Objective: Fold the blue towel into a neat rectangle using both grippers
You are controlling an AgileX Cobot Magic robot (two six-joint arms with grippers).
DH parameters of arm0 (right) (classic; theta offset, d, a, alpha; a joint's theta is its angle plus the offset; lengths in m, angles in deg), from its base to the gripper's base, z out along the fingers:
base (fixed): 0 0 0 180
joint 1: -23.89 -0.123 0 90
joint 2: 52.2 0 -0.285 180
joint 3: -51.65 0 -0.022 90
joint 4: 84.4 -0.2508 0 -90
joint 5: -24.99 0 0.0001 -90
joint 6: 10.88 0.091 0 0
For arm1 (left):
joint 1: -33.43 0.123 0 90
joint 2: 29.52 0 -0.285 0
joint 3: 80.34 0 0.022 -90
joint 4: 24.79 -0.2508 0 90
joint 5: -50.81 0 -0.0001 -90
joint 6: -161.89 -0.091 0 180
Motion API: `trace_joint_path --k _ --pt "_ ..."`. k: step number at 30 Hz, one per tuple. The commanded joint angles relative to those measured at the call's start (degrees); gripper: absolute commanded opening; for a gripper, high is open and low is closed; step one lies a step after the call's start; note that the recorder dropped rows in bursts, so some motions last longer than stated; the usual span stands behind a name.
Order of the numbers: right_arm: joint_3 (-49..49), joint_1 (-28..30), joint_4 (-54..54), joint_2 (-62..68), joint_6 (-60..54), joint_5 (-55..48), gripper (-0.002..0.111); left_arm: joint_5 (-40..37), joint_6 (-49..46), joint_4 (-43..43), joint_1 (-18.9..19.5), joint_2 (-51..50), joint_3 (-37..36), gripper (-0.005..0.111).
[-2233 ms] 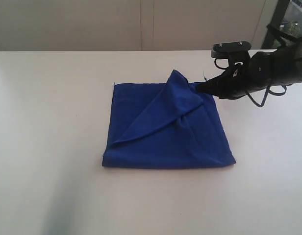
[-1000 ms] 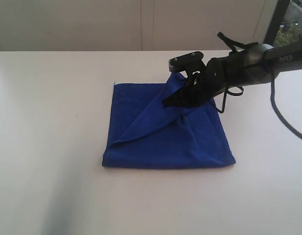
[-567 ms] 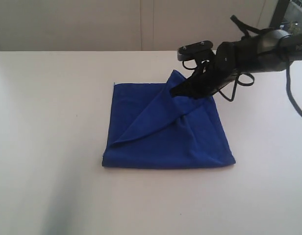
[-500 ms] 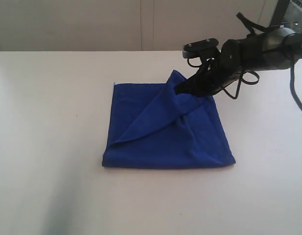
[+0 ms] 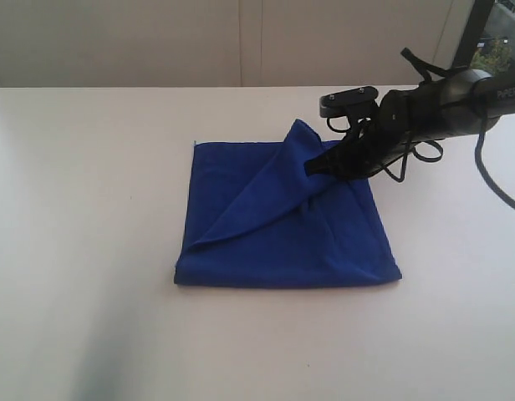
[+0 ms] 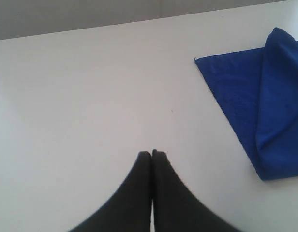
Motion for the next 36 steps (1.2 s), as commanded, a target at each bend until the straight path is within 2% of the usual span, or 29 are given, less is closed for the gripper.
trace_joint_path --k 1,8,14,16,36 --pt "0.11 0.27 -0.29 -0.07 0.12 0.66 0.000 -0.10 -0.07 0.62 -0.01 0.32 -0.36 0.000" --pt "0.11 0.27 -0.29 -0.07 0.12 0.88 0.001 -0.10 -0.07 0.62 -0.01 0.32 -0.36 0.000" --pt "0.11 0.27 -0.29 -0.07 0.12 1.63 0.018 -0.10 -0.07 0.62 -0.01 0.32 -0.36 0.000" --pt "0.11 0.27 -0.29 -0.07 0.12 2.31 0.020 -0.10 -0.07 0.62 -0.01 0.32 -0.36 0.000" --pt "0.11 -1.45 -0.29 -0.07 -0.19 3.81 0.020 -0.10 -0.07 0.62 -0.01 0.32 -0.36 0.000"
